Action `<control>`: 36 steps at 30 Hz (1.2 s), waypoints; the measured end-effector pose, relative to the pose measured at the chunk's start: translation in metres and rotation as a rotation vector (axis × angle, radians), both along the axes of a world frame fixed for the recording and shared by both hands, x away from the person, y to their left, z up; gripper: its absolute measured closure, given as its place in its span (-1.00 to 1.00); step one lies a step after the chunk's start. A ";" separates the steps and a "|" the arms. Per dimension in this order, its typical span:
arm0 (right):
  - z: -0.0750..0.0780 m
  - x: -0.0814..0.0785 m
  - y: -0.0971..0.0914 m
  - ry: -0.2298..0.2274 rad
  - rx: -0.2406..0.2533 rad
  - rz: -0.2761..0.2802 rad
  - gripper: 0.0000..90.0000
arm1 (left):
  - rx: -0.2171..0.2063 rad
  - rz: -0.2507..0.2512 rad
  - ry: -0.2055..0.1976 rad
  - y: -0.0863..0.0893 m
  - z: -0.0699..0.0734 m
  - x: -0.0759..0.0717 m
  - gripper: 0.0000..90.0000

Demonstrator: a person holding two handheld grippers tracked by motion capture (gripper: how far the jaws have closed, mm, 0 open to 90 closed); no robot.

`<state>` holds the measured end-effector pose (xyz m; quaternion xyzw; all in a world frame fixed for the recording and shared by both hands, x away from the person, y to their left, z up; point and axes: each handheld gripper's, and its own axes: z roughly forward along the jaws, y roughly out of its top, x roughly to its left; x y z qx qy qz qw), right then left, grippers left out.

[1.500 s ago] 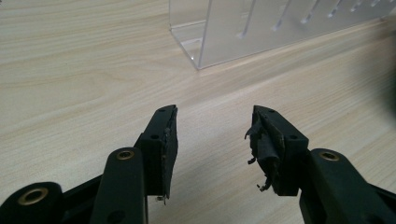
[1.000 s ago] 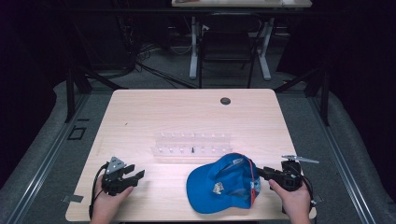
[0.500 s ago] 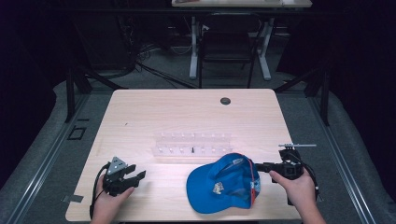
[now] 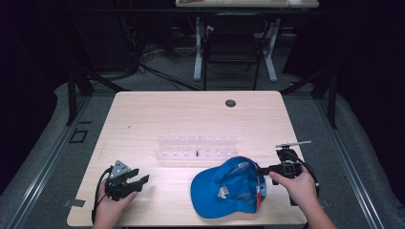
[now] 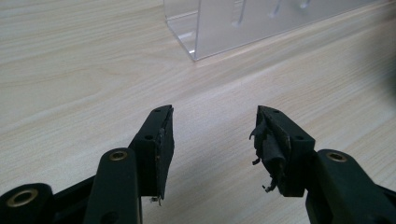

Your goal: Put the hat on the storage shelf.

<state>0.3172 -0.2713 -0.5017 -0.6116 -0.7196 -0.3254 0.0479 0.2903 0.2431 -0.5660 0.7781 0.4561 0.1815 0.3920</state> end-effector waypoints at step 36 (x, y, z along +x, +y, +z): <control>-0.020 0.013 0.000 0.141 0.040 0.068 0.64 | 0.013 0.001 0.002 0.000 -0.001 0.001 0.06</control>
